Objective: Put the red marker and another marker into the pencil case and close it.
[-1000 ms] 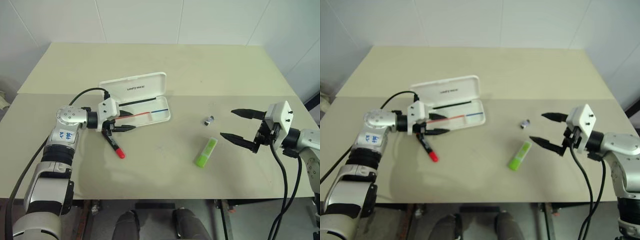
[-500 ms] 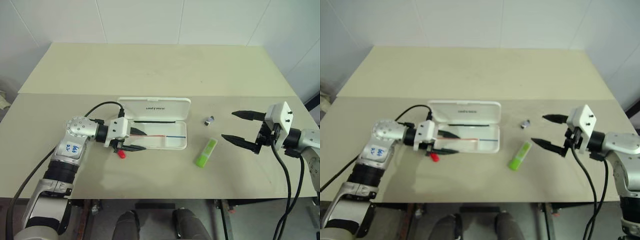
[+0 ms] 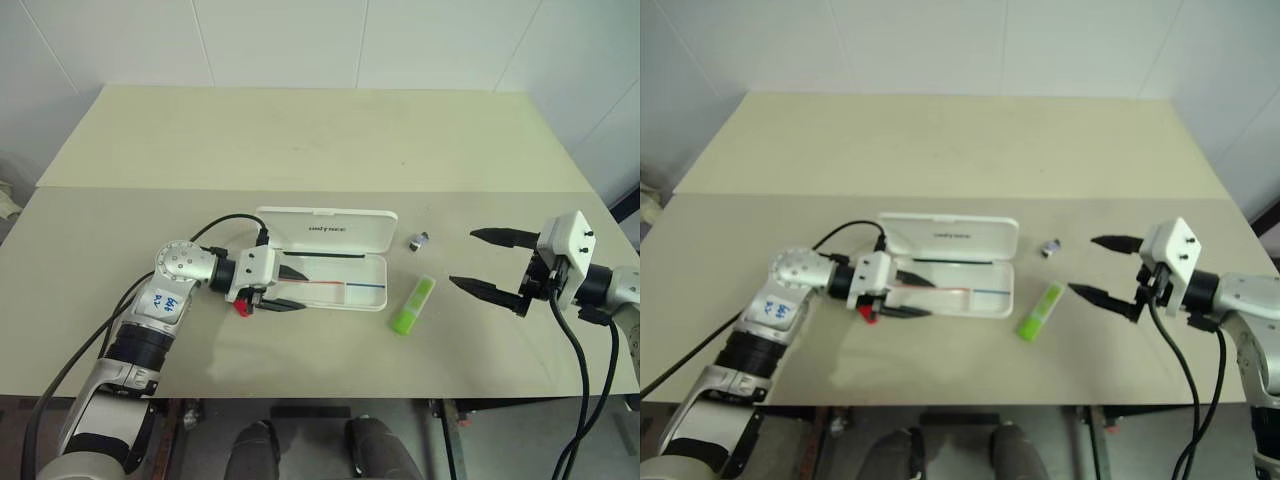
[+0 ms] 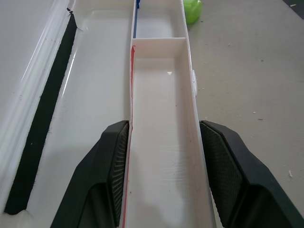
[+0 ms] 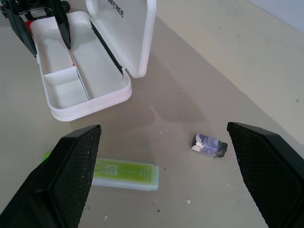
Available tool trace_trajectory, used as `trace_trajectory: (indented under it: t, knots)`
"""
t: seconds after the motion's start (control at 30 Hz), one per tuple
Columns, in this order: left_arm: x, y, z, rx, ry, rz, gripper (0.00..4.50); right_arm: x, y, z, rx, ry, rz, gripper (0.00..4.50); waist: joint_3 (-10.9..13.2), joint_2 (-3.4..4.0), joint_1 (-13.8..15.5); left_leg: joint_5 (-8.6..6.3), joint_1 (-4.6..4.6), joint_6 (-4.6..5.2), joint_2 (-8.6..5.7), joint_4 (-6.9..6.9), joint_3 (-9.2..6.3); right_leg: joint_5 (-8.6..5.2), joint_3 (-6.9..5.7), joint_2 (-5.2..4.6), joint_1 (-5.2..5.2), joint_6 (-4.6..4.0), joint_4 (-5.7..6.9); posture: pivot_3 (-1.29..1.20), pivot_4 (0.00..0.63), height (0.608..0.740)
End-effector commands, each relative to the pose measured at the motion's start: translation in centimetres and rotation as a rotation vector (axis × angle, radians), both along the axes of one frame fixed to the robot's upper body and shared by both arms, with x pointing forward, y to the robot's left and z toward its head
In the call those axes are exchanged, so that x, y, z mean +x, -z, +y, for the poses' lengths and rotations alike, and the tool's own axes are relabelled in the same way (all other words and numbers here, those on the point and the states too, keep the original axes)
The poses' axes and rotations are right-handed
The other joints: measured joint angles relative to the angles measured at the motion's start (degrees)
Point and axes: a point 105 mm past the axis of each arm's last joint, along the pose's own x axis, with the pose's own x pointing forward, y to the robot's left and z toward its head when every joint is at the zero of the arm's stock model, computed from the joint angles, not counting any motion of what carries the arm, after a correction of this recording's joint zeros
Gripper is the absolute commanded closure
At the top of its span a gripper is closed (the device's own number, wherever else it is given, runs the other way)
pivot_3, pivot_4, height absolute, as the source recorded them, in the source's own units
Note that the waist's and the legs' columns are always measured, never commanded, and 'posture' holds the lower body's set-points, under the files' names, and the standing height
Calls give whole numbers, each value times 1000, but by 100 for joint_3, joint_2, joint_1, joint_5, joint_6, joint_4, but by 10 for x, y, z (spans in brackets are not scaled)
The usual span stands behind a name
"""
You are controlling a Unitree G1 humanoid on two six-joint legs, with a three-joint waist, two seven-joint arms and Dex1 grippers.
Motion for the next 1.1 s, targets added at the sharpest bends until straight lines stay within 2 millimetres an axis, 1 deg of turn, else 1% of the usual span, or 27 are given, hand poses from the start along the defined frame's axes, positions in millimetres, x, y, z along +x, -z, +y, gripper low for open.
trace_trajectory:
  t: [0.03,0.13,0.4,0.53,0.83,0.97,1.03,1.07,1.1]
  knots:
    - [-1,0,-2,-12,1,-4,2499,-8,-16,-1,7,-11,-57,0,0,0,-3,0,0,0,0,0,0,0,0,0,0,0,0,0,150,740]
    - [0,2,-3,-12,-3,0,2499,-13,-19,2,33,-40,-72,0,0,0,2,0,0,0,0,1,0,0,0,0,1,1,0,0,150,740]
    - [0,8,-7,2,-4,11,2499,-29,-36,16,131,-155,-119,0,0,0,-1,-3,0,5,0,2,-2,1,0,0,3,2,-1,0,150,740]
    - [0,9,-9,3,0,20,2499,-34,-36,21,150,-182,-120,0,0,0,2,-4,0,7,0,2,-4,1,-1,0,3,2,0,0,150,740]
    - [1,10,-7,33,13,21,2499,-30,-31,16,130,-141,-118,0,0,0,2,-6,2,10,-1,3,-4,1,0,0,6,2,0,0,150,740]
    - [1,7,-9,29,20,16,1047,-28,-30,14,124,-129,-121,0,0,0,2,-6,1,10,-1,3,-5,1,0,0,6,3,0,0,150,740]
    - [1,7,-10,26,24,14,452,-27,-30,13,123,-127,-121,0,0,0,2,-6,1,10,-1,3,-4,1,0,0,6,3,-1,0,150,740]
    - [0,6,-11,24,28,13,74,-27,-30,13,123,-127,-122,0,0,0,2,-6,1,10,-1,3,-5,1,0,0,6,2,-1,0,150,740]
    - [0,6,-11,23,30,12,29,-27,-30,13,122,-125,-123,0,0,0,2,-6,1,10,-1,3,-4,2,0,0,6,3,-1,0,150,740]
